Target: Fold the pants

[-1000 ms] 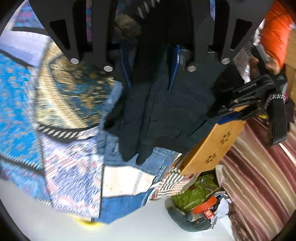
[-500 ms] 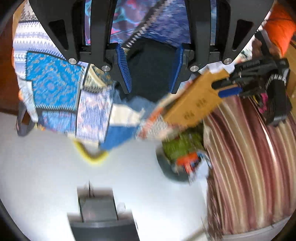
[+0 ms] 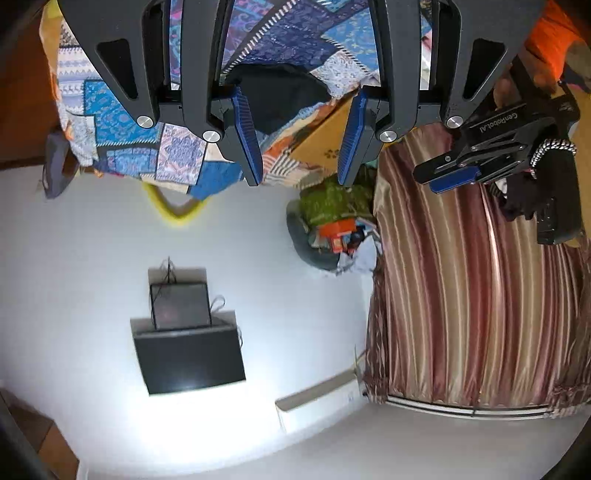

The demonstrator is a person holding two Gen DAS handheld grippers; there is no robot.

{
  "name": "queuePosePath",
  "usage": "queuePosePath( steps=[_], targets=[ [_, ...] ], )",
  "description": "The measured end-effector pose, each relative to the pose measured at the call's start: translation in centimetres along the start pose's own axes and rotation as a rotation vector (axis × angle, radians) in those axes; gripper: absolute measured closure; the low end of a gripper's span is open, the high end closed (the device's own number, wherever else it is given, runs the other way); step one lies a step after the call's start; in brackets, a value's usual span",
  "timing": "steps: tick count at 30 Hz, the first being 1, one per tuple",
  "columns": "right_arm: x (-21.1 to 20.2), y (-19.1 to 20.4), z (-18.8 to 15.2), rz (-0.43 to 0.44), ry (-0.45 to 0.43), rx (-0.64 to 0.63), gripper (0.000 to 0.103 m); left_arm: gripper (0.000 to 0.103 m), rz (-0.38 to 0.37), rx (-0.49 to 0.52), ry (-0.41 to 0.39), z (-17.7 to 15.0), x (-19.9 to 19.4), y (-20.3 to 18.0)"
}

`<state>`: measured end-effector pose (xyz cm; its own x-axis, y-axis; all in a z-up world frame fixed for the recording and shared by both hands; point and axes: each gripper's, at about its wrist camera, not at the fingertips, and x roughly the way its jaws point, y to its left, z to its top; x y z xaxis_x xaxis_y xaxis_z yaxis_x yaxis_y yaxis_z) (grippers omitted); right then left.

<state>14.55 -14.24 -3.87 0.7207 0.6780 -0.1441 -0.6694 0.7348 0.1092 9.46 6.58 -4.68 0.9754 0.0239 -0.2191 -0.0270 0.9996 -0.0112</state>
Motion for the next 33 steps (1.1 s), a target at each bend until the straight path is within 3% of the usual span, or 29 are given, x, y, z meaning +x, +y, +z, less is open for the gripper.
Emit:
queuePosePath(
  steps=[5, 7, 9, 14, 16, 33],
  targets=[
    [-1.1, 1.8, -1.2, -0.027, -0.006, -0.034, 0.059, 0.029, 0.027, 0.012, -0.051, -0.3, -3.0, -1.0],
    [-1.3, 2.2, -1.5, -0.048, -0.006, -0.039, 0.038, 0.014, 0.029, 0.010, -0.064, -0.4, -3.9, -1.2],
    [-1.6, 2.4, -1.5, -0.076, -0.019, -0.044, 0.027, 0.000, 0.026, 0.012, -0.089, -0.6, -4.7, -1.4],
    [-2.5, 2.6, -1.3, -0.099, -0.030, -0.035, 0.011, 0.000, 0.034, 0.031, -0.095, -0.9, -6.0, -2.1],
    [-2.9, 2.5, -1.3, -0.116, -0.043, -0.032, 0.000, 0.000, 0.027, 0.023, -0.092, -1.0, -6.1, -2.1],
    [-4.2, 2.8, -2.1, -0.110, -0.053, -0.031, 0.000, 0.000, 0.055, 0.009, -0.086, -1.9, -6.0, -1.9]
  ],
)
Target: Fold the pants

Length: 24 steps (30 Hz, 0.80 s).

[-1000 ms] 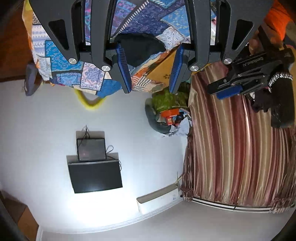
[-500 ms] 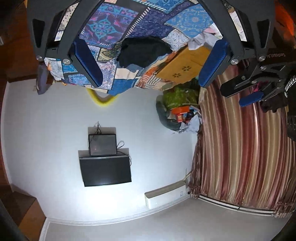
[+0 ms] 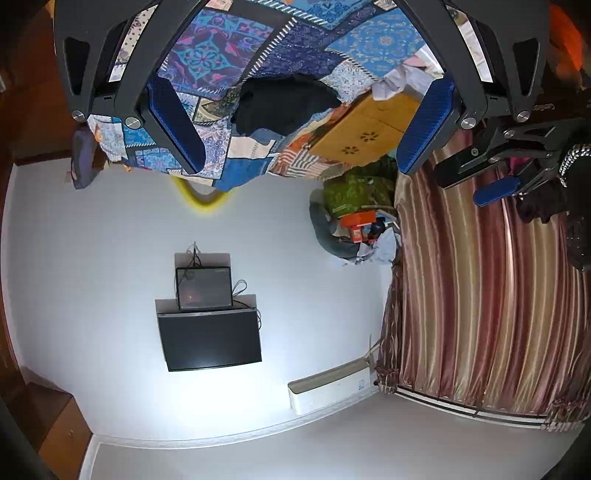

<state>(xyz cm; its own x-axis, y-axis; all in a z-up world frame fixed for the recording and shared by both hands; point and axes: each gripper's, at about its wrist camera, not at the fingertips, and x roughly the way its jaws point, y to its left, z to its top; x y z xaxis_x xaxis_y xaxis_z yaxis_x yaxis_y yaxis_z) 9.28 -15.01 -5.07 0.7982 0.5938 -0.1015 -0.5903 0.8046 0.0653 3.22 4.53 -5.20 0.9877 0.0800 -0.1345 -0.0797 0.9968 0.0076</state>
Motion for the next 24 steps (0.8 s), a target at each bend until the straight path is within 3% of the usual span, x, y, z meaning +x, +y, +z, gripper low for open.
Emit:
queuePosePath(
  steps=[24],
  targets=[
    [-0.09, -0.04, 0.06, -0.007, 0.019, 0.014, 0.000, 0.000, -0.003, -0.043, 0.033, -0.82, 0.98, 0.53]
  ],
)
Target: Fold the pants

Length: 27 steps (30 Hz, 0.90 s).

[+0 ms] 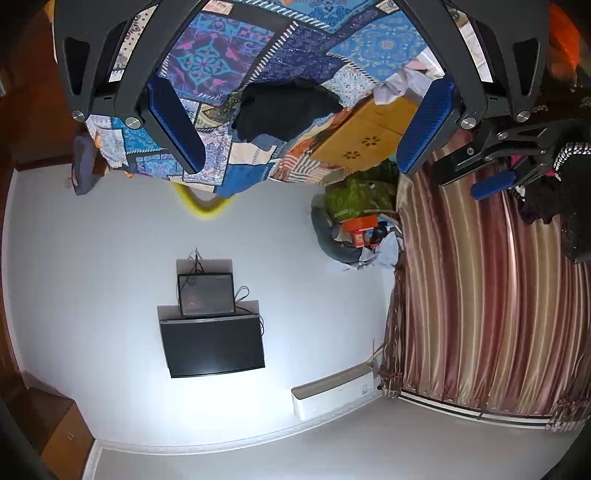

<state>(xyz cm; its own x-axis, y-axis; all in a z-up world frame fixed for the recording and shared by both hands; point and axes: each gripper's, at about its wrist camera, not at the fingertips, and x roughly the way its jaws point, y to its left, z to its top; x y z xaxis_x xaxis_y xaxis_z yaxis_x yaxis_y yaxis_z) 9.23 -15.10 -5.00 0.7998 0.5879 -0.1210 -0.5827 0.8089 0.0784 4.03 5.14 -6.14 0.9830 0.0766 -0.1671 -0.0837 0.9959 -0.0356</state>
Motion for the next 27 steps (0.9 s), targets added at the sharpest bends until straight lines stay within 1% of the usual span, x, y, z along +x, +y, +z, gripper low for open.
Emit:
queuePosePath(
  steps=[10, 20, 27],
  targets=[
    [-0.24, 0.20, 0.09, 0.001, -0.008, 0.002, 0.000, 0.000, -0.011, -0.031, 0.013, 0.06, 0.25, 0.15],
    [-0.14, 0.15, 0.16, -0.002, -0.005, 0.011, 0.000, 0.000, -0.021, -0.020, 0.014, 0.15, 0.25, 0.19],
    [-0.13, 0.02, 0.10, -0.001, -0.004, 0.015, 0.000, 0.000, -0.025, -0.034, 0.023, 0.04, 0.45, 0.54]
  ],
)
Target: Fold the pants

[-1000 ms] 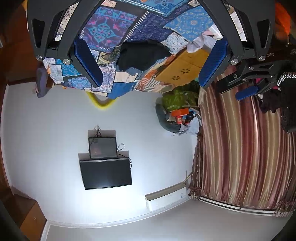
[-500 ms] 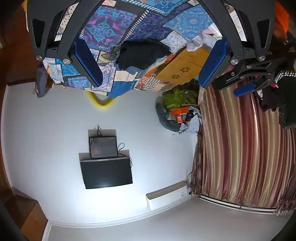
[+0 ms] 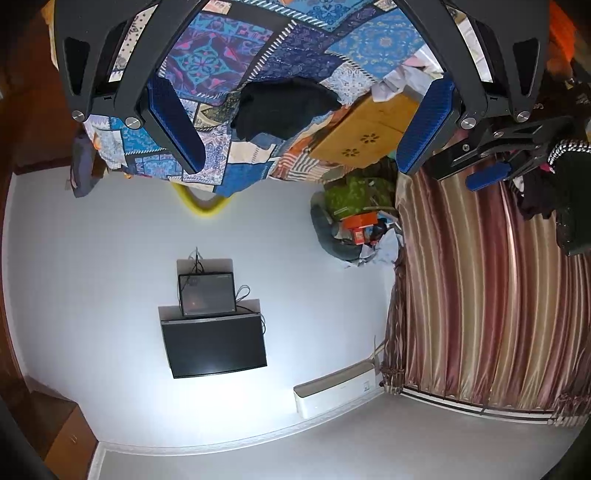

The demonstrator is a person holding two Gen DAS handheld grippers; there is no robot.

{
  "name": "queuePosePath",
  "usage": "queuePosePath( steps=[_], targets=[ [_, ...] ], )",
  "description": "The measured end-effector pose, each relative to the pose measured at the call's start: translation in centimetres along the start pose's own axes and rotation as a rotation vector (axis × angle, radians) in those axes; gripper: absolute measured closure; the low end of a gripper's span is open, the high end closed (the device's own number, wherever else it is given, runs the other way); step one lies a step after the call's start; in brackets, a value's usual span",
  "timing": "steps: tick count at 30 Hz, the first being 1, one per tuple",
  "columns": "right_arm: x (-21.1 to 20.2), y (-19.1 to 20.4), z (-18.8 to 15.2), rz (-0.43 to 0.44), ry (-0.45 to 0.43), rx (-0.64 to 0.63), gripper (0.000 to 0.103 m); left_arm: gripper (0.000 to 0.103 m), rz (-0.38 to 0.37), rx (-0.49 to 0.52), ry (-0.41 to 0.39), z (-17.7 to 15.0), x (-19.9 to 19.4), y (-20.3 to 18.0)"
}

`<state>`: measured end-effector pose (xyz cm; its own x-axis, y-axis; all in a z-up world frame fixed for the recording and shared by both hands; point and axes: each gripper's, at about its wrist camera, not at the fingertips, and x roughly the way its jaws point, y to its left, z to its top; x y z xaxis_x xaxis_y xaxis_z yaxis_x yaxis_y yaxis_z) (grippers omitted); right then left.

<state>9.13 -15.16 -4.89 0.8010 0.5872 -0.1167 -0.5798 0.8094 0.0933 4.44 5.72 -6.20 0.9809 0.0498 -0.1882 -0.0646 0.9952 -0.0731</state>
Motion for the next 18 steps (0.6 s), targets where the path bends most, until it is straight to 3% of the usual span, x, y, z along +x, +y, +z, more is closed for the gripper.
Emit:
queuePosePath(
  steps=[18],
  targets=[
    [0.33, 0.03, -0.20, 0.004, 0.009, 0.007, 0.000, 0.000, -0.017, 0.007, 0.028, -0.28, 0.28, -0.20]
  ],
)
